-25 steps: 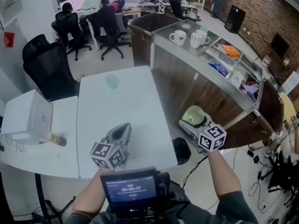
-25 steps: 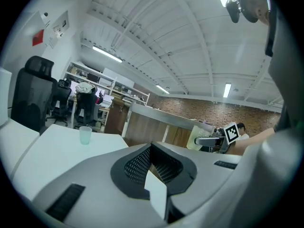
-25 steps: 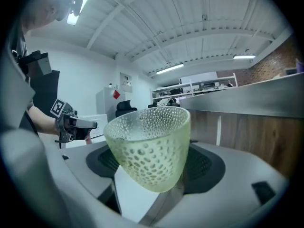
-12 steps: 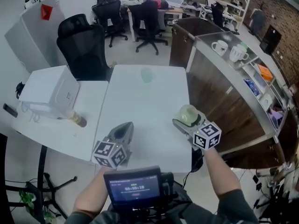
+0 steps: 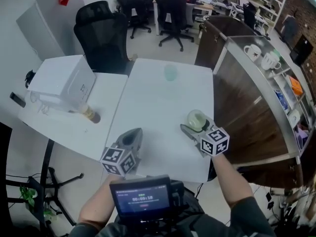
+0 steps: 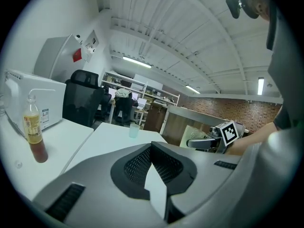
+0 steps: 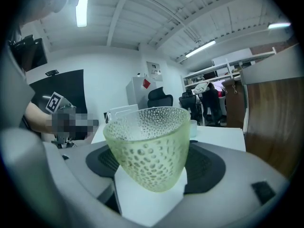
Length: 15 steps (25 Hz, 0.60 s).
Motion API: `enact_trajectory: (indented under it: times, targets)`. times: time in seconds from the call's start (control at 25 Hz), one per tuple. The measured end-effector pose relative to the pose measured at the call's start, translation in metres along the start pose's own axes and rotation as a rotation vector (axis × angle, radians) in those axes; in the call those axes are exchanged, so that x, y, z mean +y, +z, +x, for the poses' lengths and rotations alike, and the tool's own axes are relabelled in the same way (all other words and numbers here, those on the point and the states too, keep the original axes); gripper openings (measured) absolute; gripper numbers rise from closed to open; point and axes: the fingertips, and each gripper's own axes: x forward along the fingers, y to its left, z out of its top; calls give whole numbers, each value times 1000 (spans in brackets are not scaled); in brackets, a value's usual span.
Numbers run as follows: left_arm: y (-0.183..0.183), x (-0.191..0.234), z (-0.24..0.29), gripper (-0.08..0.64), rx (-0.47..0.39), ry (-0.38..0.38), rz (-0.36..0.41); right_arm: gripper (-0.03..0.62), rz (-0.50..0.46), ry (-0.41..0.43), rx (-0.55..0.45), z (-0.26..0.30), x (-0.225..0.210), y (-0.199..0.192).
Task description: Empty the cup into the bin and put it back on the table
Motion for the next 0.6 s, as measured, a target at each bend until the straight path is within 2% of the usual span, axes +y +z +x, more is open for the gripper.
enact_trajectory:
  times: [0.6]
  targets:
    - [-67,24,23,0,139,20,-39,393,52,-18,122,49,-15,-86]
